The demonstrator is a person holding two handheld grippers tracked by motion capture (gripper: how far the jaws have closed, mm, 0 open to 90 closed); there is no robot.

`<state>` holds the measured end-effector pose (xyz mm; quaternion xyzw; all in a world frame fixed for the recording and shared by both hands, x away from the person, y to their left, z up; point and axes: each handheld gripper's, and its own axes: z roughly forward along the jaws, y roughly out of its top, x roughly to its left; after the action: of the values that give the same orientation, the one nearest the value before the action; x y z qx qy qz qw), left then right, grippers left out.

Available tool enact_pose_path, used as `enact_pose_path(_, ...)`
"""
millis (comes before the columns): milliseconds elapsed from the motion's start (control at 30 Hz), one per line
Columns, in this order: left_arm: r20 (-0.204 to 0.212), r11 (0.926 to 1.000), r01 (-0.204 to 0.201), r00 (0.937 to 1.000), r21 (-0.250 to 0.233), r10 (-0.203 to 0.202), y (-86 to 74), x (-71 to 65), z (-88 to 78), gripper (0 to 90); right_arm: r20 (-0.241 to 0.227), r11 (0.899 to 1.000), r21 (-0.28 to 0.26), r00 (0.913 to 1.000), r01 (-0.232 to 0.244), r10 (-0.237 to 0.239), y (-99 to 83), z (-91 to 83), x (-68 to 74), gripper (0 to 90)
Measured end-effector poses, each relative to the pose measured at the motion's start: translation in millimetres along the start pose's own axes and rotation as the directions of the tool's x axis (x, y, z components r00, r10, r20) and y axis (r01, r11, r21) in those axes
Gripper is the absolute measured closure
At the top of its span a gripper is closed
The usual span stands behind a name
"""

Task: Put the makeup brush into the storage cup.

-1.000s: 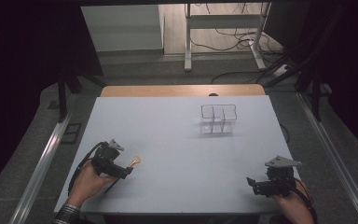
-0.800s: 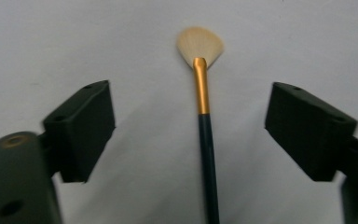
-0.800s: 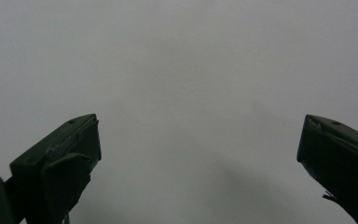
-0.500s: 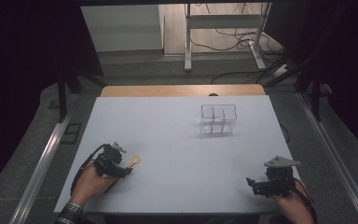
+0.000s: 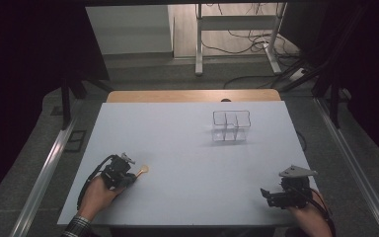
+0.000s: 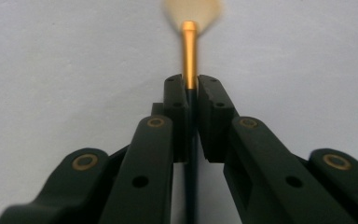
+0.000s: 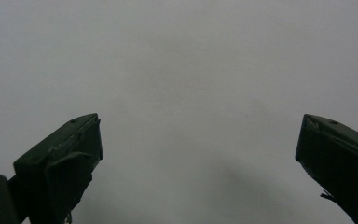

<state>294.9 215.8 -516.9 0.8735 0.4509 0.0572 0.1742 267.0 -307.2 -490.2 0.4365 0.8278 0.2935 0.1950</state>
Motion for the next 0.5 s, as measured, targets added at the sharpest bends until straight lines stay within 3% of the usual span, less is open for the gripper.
enact_pose_path(67,0.023,0.9995,0.028,0.9993,-0.013,-0.028,-1.6,2.8,0.0,83.5,-0.001,1.000,0.000,1.0000,0.002,-0.002,0.0,-0.1,0.2,0.7)
enact_pose_path(433,0.040,0.9989,0.039,0.9985,-0.025,-0.038,-2.8,5.7,-0.9,83.5,-0.005,1.000,0.003,1.0000,0.006,-0.006,0.3,0.2,0.6,0.8)
enact_pose_path(500,0.047,0.9979,0.046,0.9979,-0.047,-0.044,-3.1,6.7,-3.1,83.5,-0.005,1.000,0.002,1.0000,0.008,-0.008,0.2,0.1,0.4,0.8)
